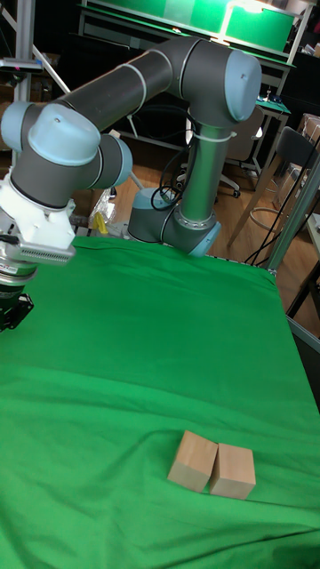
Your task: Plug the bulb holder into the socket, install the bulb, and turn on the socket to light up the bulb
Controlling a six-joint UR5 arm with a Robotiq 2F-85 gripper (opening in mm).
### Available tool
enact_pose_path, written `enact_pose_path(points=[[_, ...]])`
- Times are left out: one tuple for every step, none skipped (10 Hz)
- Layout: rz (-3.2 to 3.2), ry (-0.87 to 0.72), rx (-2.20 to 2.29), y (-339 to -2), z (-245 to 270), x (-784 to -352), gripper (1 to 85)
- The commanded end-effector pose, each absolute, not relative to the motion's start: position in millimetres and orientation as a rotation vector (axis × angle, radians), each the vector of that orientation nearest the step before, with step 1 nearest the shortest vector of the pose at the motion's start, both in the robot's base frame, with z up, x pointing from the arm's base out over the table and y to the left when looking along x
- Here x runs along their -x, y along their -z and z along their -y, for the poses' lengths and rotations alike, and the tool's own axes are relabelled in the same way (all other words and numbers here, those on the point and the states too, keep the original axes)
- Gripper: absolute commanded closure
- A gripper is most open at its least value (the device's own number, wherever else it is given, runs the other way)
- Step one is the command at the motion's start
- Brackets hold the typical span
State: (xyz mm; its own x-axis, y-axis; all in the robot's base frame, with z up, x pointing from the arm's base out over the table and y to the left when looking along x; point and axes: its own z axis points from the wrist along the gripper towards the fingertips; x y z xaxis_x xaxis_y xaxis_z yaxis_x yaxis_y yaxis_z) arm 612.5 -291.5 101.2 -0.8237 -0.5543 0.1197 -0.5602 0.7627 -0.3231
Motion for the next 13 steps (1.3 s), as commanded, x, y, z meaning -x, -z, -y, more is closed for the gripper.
enact_pose_path(points=[[2.905,-0.525,-1.044,-101.0,290.2,-615.8,27.7],[2.874,-0.535,-1.116,-101.6,294.8,-618.7,22.7],[2.871,-0.516,-1.153,-100.5,294.1,-620.3,16.3],[2.861,-0.489,-1.184,-99.7,291.0,-619.0,13.7],[2.861,-0.483,-1.206,-99.4,288.6,-621.3,13.3],[2.849,-0.488,-1.253,-99.0,285.2,-626.4,13.3],[2.825,-0.498,-1.322,-98.1,282.0,-632.7,13.3],[2.801,-0.491,-1.432,-96.5,272.2,-642.1,13.3],[2.796,-0.449,-1.484,-94.5,256.3,-642.4,13.3],[2.787,-0.416,-1.514,-91.5,246.5,-639.8,12.0],[2.763,-0.384,-1.542,-87.4,238.9,-635.7,8.7],[2.745,-0.379,-1.544,-84.4,234.1,-631.0,7.0],[2.729,-0.352,-1.544,-79.0,225.2,-624.6,6.7]])
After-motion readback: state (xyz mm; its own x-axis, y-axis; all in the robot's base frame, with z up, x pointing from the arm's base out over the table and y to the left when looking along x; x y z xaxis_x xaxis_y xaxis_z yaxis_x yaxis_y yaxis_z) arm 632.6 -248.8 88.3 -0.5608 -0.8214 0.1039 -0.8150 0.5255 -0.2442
